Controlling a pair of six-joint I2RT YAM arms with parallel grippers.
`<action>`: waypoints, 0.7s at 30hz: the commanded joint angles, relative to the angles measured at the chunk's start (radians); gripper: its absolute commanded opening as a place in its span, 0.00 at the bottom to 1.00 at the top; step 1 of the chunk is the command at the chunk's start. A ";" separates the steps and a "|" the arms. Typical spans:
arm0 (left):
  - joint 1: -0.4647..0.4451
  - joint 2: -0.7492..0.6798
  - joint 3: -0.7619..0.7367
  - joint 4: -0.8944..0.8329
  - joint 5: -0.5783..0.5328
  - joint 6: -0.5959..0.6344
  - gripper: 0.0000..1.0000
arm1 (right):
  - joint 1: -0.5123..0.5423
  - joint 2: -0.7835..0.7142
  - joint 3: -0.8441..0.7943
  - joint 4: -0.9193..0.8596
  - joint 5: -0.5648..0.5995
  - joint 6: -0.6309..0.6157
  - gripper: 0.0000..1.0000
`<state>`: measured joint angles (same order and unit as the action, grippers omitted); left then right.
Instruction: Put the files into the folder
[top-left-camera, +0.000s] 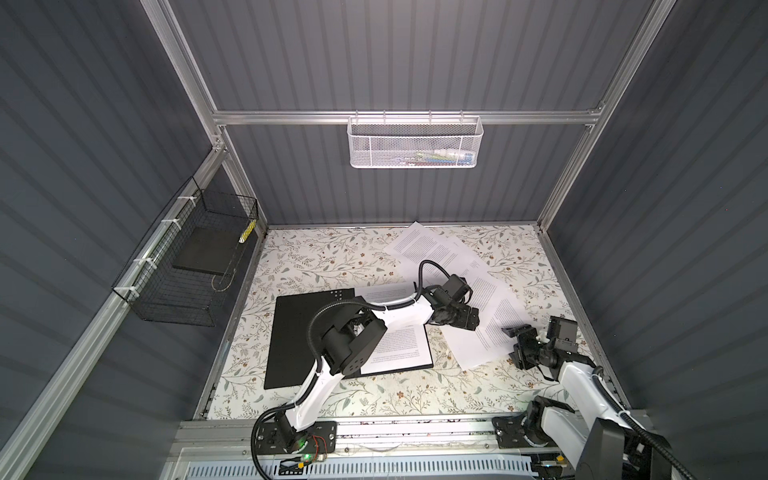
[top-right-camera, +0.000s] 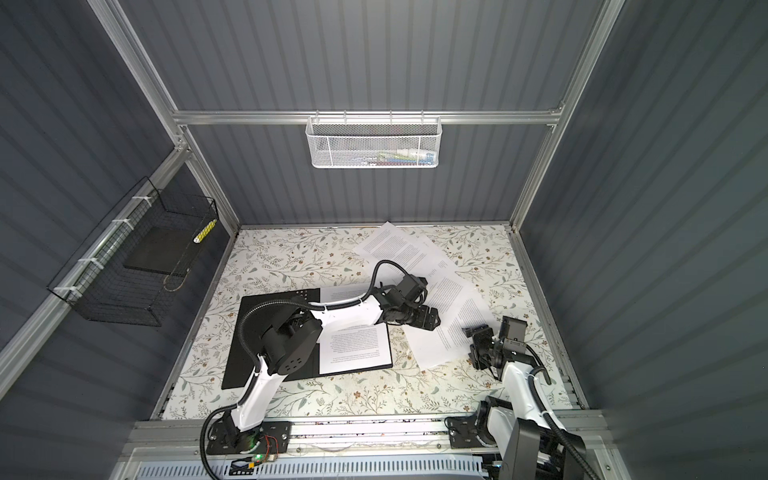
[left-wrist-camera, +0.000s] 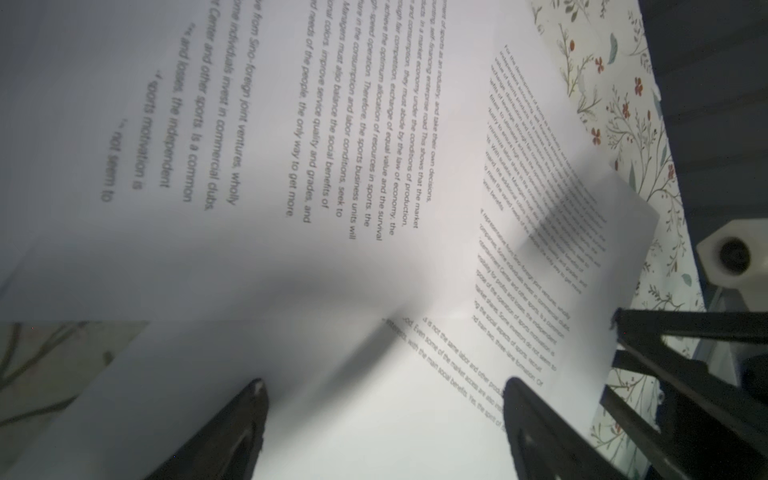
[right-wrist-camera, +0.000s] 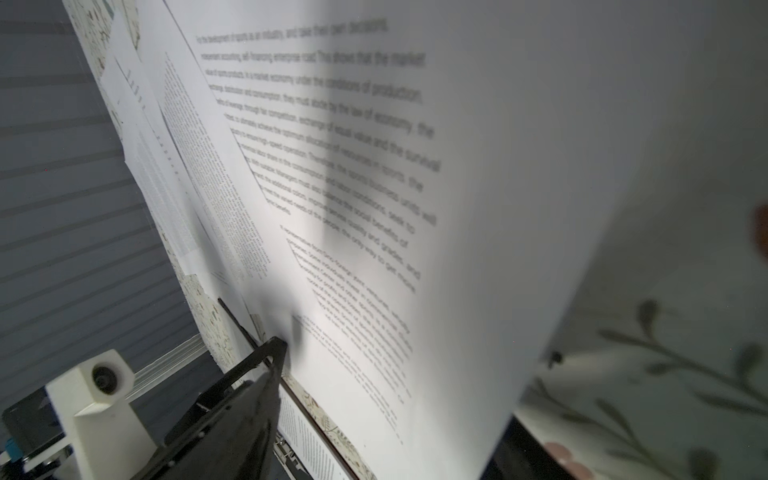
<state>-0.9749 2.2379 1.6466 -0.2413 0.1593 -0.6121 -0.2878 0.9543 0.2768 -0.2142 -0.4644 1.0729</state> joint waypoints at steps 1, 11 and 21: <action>0.006 0.083 -0.091 -0.187 -0.012 -0.086 0.90 | 0.003 -0.006 -0.025 0.066 0.044 0.044 0.64; 0.007 0.089 -0.084 -0.176 0.009 -0.102 0.90 | 0.005 -0.024 -0.054 0.125 0.081 0.076 0.40; 0.008 0.090 -0.030 -0.211 0.015 -0.071 0.90 | 0.006 -0.075 -0.054 0.183 0.103 0.049 0.14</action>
<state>-0.9733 2.2353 1.6478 -0.2325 0.1684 -0.6777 -0.2871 0.8932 0.2134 -0.0620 -0.3775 1.1465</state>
